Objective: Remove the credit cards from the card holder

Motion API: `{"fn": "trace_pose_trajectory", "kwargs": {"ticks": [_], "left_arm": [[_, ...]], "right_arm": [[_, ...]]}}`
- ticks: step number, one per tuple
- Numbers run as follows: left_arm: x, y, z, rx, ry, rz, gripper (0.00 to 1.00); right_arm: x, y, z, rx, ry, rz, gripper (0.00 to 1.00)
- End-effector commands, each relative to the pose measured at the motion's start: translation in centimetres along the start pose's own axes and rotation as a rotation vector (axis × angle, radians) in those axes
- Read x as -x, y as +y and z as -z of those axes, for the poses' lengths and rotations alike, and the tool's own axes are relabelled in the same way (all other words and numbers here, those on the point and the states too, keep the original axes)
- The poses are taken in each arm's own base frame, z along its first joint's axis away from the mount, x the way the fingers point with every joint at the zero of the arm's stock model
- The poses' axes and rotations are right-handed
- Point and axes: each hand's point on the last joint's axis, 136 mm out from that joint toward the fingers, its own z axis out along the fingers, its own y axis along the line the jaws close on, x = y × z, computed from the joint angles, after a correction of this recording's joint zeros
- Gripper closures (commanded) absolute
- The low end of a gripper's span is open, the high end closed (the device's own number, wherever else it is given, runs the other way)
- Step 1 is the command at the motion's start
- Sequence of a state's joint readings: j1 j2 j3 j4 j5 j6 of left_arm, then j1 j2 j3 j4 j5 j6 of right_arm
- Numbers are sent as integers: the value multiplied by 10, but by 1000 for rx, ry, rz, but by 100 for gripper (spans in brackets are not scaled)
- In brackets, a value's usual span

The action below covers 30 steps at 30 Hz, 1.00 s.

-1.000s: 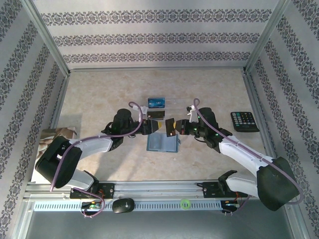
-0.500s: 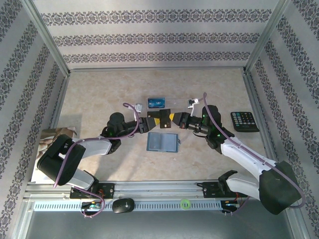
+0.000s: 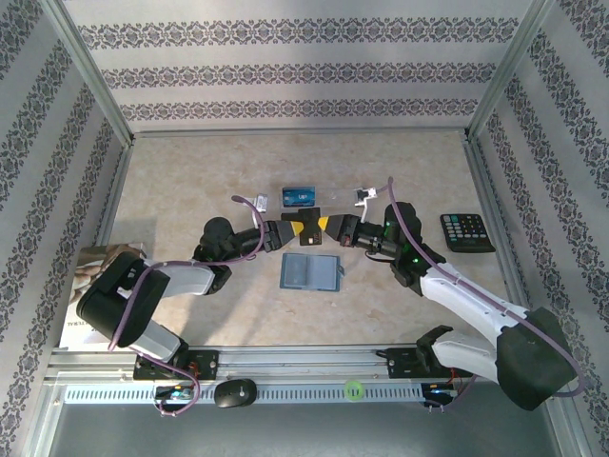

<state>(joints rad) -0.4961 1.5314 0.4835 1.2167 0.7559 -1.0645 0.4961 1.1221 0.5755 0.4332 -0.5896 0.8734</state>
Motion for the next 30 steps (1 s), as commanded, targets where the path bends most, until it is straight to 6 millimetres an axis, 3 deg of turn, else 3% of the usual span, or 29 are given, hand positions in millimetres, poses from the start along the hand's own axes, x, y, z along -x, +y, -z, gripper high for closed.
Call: {"fn": "trace_pose_trajectory", "kwargs": {"ticks": [1, 9, 14, 15, 19, 25, 30], "left_arm": [[4, -10, 3, -53, -15, -16, 67], [6, -20, 3, -82, -11, -20, 78], [5, -25, -1, -85, 11, -16, 100], [4, -24, -2, -73, 21, -15, 100], [1, -23, -1, 9, 83, -74, 100], [5, -20, 8, 253, 243, -285, 100], [18, -5, 12, 433, 425, -513, 100]], "right_arm": [[4, 15, -1, 53, -18, 21, 100], [-3, 2, -10, 23, 8, 2, 100], [-6, -9, -15, -3, 17, -4, 100], [-6, -14, -15, -21, 18, -10, 100], [-4, -34, -2, -95, 3, -24, 85], [1, -64, 33, -195, -78, -61, 84], [-5, -69, 38, -196, -71, -70, 85]]}}
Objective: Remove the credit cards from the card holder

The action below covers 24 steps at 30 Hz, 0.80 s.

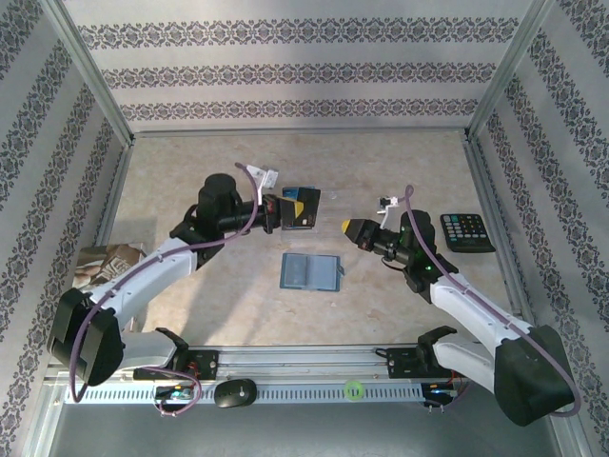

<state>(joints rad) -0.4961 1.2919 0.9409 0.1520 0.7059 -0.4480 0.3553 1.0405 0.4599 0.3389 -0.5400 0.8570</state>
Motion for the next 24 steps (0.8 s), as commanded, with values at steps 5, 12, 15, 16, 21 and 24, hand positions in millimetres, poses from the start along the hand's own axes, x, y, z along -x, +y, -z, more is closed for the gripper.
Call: {"fn": "trace_pose_trajectory", "kwargs": {"ticks": [5, 12, 15, 16, 21, 24], "left_arm": [[-50, 70, -1, 261, 518, -438, 100], [-52, 91, -10, 204, 690, -743, 100], [-51, 96, -19, 179, 695, -824, 100], [-53, 99, -20, 173, 714, -851, 100], [-70, 113, -29, 136, 838, -912, 100], [-80, 122, -34, 130, 899, -952, 100]], "right_arm": [[-7, -12, 6, -14, 6, 7, 86], [-5, -27, 12, -41, -4, -30, 87], [-3, -34, 16, -53, -14, -48, 87], [-3, -36, 17, -58, -16, -53, 87], [-4, -42, 17, -72, -11, -62, 86], [-3, -44, 16, -78, -9, -66, 87]]}}
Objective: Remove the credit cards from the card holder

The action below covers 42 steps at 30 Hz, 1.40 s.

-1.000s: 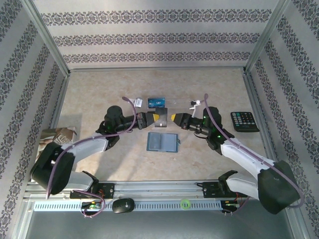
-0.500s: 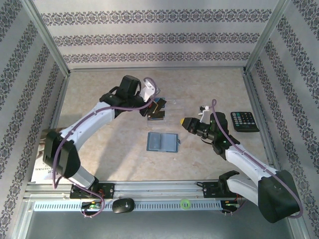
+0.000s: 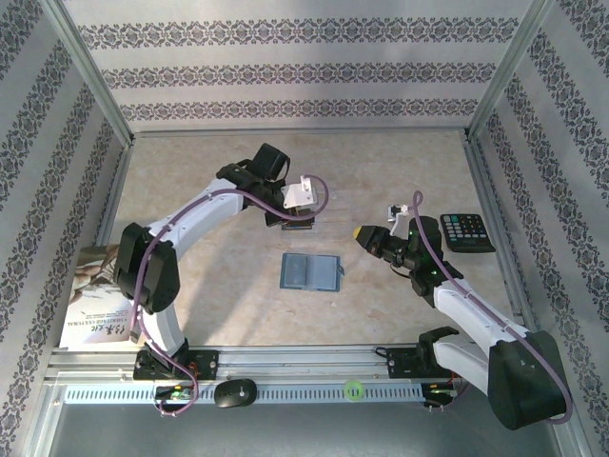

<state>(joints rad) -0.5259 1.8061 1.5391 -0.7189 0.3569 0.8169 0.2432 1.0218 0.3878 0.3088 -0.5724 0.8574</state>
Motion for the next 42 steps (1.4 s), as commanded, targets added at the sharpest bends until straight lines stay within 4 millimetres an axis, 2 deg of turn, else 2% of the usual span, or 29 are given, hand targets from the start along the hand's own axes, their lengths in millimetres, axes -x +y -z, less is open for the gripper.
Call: {"fn": "trace_pose_trajectory", "kwargs": {"ticks": [1, 6, 15, 30, 42], "left_arm": [[-12, -9, -10, -40, 99, -127, 100], [-9, -1, -20, -4, 115, -174, 100], [-12, 0, -31, 22, 165, -249, 100], [-11, 14, -41, 72, 196, -234, 100], [-7, 15, -48, 92, 196, -204, 100]], "right_arm": [[-2, -2, 0, 6, 14, 12, 87], [-1, -4, -1, 0, 16, 5, 87], [0, -7, -4, -4, 21, -4, 86], [1, -7, -4, -5, 20, 0, 86], [2, -7, -5, -8, 20, 4, 86]]}}
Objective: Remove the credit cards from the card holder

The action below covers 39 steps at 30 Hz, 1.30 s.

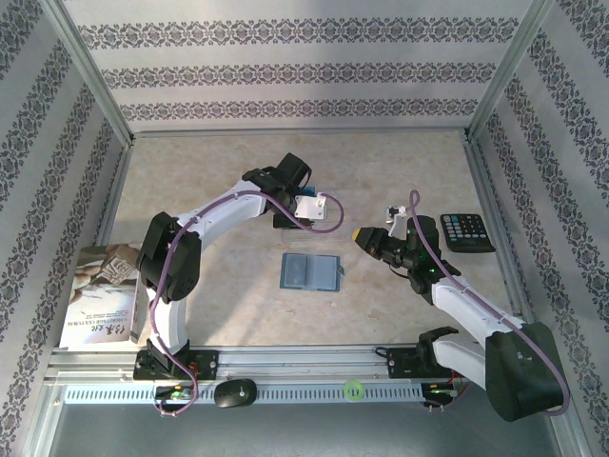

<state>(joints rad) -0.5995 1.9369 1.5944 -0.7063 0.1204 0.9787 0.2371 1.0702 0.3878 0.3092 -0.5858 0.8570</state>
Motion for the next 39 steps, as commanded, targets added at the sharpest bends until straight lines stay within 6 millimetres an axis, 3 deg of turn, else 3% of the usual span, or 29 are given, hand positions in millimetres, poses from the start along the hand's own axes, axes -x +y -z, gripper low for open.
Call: {"fn": "trace_pose_trajectory", "kwargs": {"ticks": [1, 5, 9, 17, 21, 24, 26, 30, 34, 36, 37, 39], "left_arm": [[9, 7, -4, 20, -9, 18, 100], [8, 6, -7, 26, 7, 10, 98], [9, 7, -9, 43, 9, 16, 84], [17, 37, 9, 201, -1, 63, 79], [26, 69, 42, 358, -53, 179, 80], [26, 95, 79, 503, -149, 380, 74], [23, 97, 102, 528, -244, 545, 69], [-6, 83, 132, 546, -452, 904, 57], [-44, 56, 147, 565, -646, 1152, 35], [-61, 46, 155, 574, -709, 1240, 18], [-69, 42, 158, 562, -737, 1294, 0], [-84, 37, 161, 548, -733, 1376, 0]], "right_arm": [[7, 4, 1, 15, -14, 33, 86], [6, 3, 0, 11, -11, 29, 86], [7, 3, 0, 13, -12, 32, 86], [4, 4, -1, 16, 0, 37, 82], [-14, 9, -12, 3, 68, 93, 74], [-36, 14, -27, -34, 146, 185, 69], [-52, 16, -37, -69, 206, 251, 67], [-83, 21, -59, -136, 324, 398, 64], [-108, 20, -79, -230, 423, 551, 61], [-117, 17, -87, -273, 458, 613, 59], [-122, 15, -92, -298, 478, 645, 58], [-131, 12, -100, -340, 510, 704, 55]]}}
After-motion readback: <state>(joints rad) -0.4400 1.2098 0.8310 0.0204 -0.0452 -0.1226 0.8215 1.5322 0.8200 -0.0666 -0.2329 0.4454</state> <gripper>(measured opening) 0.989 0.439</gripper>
